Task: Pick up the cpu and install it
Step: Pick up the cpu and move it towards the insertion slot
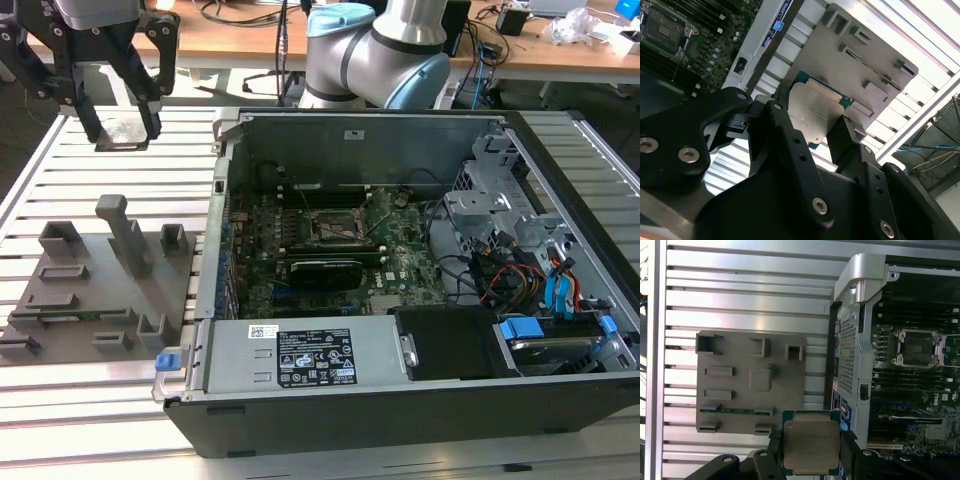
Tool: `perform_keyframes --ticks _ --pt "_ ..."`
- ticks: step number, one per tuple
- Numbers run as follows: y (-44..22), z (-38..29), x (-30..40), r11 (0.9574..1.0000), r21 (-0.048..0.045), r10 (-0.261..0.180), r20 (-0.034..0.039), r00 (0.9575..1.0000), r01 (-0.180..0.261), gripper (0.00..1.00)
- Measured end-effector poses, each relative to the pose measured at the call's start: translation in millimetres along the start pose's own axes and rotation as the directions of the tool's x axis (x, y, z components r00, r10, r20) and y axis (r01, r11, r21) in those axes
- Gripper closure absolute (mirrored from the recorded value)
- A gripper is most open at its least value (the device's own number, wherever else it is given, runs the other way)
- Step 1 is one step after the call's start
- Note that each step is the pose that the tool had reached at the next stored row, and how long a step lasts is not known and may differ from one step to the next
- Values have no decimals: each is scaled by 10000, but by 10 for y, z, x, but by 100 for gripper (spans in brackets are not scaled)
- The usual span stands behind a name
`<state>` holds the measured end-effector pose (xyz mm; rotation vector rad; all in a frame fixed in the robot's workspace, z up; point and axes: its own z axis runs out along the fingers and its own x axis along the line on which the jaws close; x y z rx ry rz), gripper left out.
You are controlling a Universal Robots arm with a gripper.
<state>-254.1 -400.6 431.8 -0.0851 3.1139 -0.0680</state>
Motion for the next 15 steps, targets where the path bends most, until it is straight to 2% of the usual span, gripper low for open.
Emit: perform_keyframes --ticks 4,9,10,15 --pt "-6 4 -117 10000 0 1 1 10000 -1 45" --pt "-12 9 -220 10000 2 1 0 10000 -1 45" --pt "-14 10 -260 10000 3 1 0 10000 -1 45" --pt "-20 15 -377 10000 5 1 0 10000 -1 45"
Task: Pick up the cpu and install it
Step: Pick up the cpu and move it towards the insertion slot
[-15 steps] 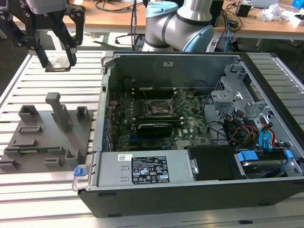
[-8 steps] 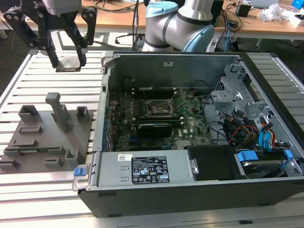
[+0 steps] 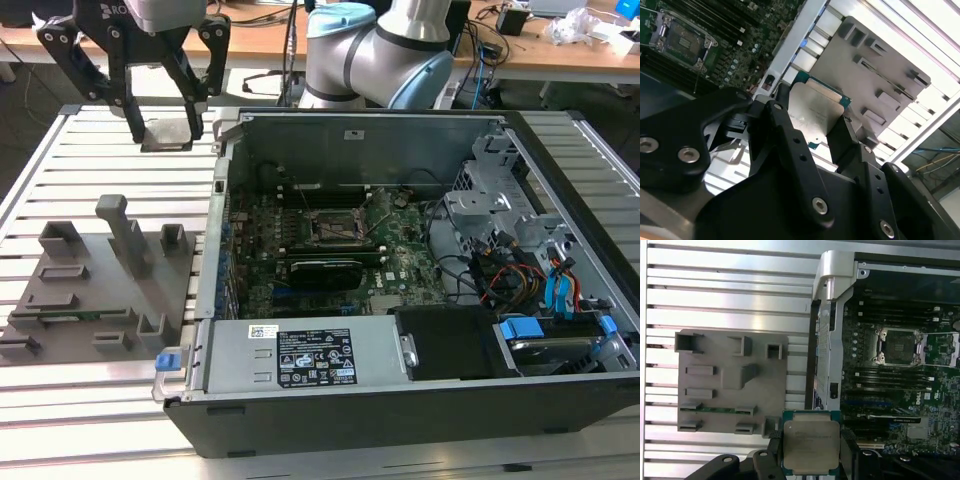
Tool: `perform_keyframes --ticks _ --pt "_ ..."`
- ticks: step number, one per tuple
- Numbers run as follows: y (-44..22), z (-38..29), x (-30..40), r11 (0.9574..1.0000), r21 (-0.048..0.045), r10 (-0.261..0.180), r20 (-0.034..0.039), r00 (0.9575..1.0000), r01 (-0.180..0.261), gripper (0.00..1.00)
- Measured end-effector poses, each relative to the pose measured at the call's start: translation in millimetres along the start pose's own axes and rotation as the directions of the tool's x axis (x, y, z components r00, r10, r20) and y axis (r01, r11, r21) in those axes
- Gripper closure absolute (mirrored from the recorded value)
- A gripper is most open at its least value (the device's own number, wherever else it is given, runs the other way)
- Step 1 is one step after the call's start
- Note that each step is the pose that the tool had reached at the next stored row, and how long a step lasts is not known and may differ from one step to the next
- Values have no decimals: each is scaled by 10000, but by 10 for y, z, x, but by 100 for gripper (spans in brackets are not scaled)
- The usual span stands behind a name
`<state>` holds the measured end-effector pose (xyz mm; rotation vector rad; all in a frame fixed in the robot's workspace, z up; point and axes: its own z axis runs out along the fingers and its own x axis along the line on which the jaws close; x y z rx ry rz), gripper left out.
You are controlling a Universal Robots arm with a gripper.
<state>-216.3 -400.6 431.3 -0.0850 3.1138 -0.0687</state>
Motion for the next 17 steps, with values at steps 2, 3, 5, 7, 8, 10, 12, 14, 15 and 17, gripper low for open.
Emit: perform_keyframes --ticks 2,3,5,7,8,10,12,14,15,17 --pt "-2 1 -30 10000 0 -1 0 10000 1 45" --pt "-2 2 -48 10000 0 0 0 10000 0 45" --pt "-4 3 -82 10000 1 0 0 10000 0 45" --pt "-8 5 -149 10000 2 0 0 10000 0 45" --pt "-10 6 -179 10000 2 0 0 10000 0 45" --pt "-13 8 -233 10000 4 0 0 10000 0 45" --pt "-15 9 -279 10000 4 0 0 10000 0 45" --pt "-17 11 -328 10000 5 0 -1 10000 0 45" --pt "-18 11 -344 10000 5 0 -1 10000 0 45" --pt "-23 14 -430 10000 6 0 0 10000 0 45"
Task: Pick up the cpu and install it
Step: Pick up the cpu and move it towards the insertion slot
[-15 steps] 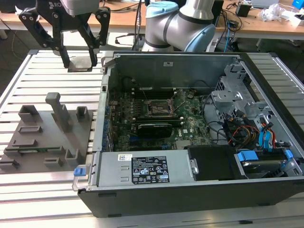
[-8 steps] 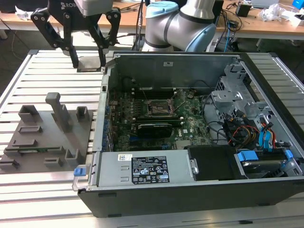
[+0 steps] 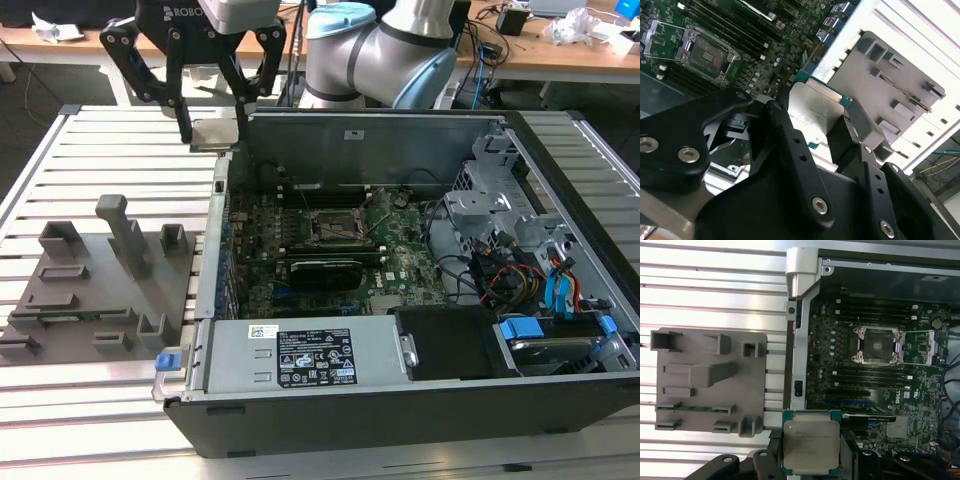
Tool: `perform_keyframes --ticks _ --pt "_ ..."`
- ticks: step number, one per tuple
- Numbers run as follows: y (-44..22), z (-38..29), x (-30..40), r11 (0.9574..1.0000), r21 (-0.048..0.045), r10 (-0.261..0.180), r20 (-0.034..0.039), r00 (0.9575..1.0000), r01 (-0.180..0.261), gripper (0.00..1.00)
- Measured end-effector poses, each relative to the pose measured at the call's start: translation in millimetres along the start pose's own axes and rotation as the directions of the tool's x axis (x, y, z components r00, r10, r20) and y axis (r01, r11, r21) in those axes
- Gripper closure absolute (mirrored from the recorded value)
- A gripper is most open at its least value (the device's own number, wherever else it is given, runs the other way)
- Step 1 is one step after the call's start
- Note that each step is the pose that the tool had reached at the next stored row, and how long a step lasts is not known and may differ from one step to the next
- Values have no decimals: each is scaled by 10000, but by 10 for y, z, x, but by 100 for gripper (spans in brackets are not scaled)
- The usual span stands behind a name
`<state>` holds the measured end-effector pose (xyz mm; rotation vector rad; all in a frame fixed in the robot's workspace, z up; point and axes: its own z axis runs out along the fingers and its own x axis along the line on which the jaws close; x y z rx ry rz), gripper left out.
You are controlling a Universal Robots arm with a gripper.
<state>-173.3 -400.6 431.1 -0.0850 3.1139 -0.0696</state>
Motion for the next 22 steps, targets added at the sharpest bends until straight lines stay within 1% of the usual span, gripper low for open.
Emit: perform_keyframes --ticks 2,4,6,13,14,16,17,20,22 --pt "-3 1 -54 10000 1 0 0 10000 0 45" --pt "-5 2 -90 10000 2 0 0 10000 0 45" --pt "-9 5 -159 10000 2 -1 0 10000 1 45" --pt "-16 11 -294 10000 3 -1 0 10000 1 45" --pt "-17 14 -325 10000 2 0 1 10000 0 45" --pt "-11 24 -376 10000 3 -1 -1 10000 1 45" --pt "-5 36 -416 10000 3 0 -2 10000 0 45" --pt "8 82 -480 10000 2 -1 -7 10000 1 45" --pt "16 103 -509 10000 3 -1 -9 10000 1 45"
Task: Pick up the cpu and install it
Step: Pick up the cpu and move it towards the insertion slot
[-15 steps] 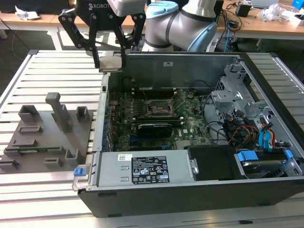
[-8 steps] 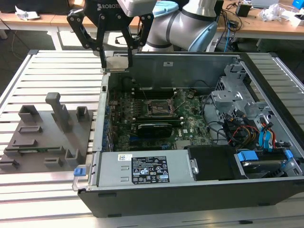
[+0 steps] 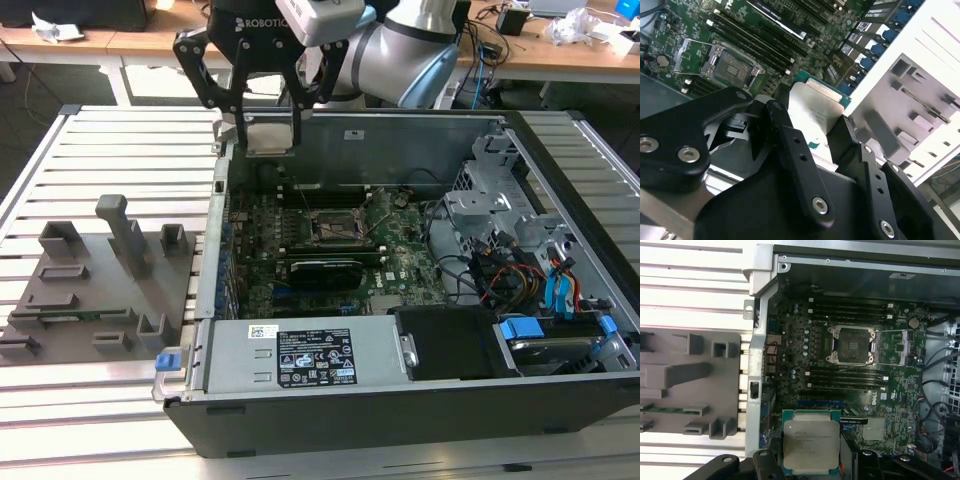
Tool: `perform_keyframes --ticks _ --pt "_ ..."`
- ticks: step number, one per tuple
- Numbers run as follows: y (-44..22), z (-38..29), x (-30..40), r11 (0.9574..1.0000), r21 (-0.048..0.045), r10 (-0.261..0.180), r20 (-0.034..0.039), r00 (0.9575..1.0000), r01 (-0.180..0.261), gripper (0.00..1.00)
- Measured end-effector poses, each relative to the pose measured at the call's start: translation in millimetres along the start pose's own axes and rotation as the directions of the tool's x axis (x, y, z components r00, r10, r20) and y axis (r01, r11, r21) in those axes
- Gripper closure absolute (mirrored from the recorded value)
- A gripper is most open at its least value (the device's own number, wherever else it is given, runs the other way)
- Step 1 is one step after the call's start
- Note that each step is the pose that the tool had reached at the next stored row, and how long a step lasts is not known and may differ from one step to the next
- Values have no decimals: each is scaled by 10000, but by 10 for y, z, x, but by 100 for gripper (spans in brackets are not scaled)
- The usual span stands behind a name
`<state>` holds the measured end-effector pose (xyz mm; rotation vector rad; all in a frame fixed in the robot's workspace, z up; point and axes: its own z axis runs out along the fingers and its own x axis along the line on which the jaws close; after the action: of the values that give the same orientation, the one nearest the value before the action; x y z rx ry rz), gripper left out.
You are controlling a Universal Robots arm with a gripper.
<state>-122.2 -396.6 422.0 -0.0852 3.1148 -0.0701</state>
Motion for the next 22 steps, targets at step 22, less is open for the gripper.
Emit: perform_keyframes --ticks 22 --pt "112 342 -301 10000 -2 0 -11 10000 0 45"
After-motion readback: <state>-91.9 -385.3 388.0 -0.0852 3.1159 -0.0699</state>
